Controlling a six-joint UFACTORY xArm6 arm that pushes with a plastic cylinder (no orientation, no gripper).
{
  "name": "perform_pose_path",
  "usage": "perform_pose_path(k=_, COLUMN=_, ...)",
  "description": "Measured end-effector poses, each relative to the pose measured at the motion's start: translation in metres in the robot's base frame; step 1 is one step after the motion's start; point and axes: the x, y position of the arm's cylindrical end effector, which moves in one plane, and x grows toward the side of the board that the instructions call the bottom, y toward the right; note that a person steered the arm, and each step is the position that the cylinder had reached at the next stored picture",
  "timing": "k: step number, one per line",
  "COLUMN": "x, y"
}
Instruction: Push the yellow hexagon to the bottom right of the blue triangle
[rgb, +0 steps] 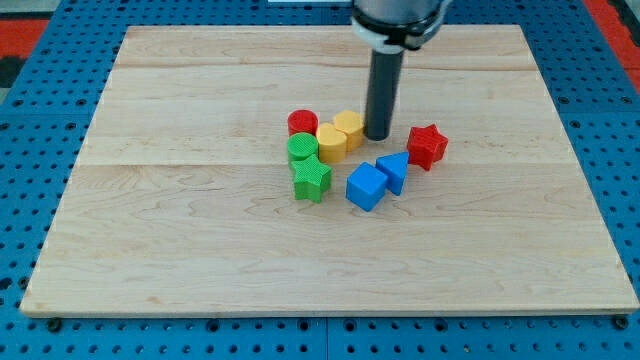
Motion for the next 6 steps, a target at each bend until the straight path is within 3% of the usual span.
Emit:
perform_pose_path(k=4, x=-0.001, y=-0.127)
perform_pose_path(k=6, x=-0.033, y=-0.157)
